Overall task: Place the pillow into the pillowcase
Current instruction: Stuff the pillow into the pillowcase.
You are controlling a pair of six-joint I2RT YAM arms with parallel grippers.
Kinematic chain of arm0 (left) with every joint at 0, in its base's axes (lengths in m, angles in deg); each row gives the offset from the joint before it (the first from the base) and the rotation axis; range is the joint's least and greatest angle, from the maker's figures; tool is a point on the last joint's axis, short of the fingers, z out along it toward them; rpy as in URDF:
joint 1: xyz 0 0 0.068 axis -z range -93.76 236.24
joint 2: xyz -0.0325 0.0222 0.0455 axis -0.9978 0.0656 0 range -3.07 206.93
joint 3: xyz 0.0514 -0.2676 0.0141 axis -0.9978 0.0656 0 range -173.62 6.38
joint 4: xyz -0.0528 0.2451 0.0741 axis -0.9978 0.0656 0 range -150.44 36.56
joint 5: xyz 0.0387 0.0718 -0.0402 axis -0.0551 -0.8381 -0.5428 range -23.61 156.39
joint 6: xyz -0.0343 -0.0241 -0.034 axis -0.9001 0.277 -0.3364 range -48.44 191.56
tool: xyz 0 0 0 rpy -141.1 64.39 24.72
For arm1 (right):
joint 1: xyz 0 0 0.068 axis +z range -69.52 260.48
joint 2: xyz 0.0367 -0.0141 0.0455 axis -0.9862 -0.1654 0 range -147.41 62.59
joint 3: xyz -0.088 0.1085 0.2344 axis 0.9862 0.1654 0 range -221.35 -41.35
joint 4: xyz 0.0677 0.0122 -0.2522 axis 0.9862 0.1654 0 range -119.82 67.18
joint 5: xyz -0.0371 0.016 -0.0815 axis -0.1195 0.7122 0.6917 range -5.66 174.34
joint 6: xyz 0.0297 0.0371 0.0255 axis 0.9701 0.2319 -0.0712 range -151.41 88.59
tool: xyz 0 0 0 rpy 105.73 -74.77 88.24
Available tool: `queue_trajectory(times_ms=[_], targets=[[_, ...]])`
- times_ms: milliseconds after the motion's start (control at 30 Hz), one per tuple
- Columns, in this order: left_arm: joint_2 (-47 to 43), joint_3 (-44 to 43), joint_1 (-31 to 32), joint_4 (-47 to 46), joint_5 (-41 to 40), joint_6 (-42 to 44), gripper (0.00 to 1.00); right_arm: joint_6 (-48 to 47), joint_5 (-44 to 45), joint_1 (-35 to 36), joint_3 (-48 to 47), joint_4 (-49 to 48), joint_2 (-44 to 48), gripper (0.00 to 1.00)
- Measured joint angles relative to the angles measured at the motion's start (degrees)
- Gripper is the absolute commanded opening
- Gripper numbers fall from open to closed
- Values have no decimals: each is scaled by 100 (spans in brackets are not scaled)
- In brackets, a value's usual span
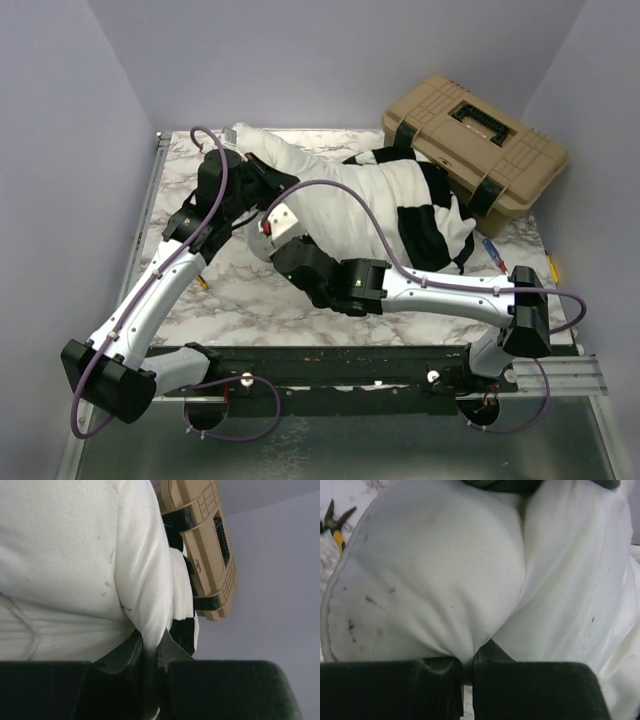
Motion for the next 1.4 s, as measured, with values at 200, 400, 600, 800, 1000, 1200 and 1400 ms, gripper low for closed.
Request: queue_trajectory(times_ms=[200, 400, 600, 800, 1000, 1200, 1400], targets=[[-267, -223, 11, -111, -402, 181, 81, 138, -553, -474, -387, 131, 83, 0], [-977, -935, 87, -243, -887, 964, 92, 791, -1738, -1615, -1182, 837, 363, 0], [-1759, -1362, 85, -352, -1351, 1565, 91, 1167, -2308, -2461, -2616, 1438, 562, 0], [-2361, -527, 85, -407, -1237, 1427, 85, 1060, -1897, -2710, -3241, 1447, 990, 0], [-2297, 1412, 98, -168, -599, 544, 87, 839, -1207, -2712, -2833, 1266, 1720, 0], [-1705, 2750, 573, -337, -372, -79, 88, 920, -758, -2712, -2009, 1187, 2800, 0], [164, 2736, 1611, -1910, -367, -247, 79, 1128, -470, -2712, -1624, 1187, 3587, 0]])
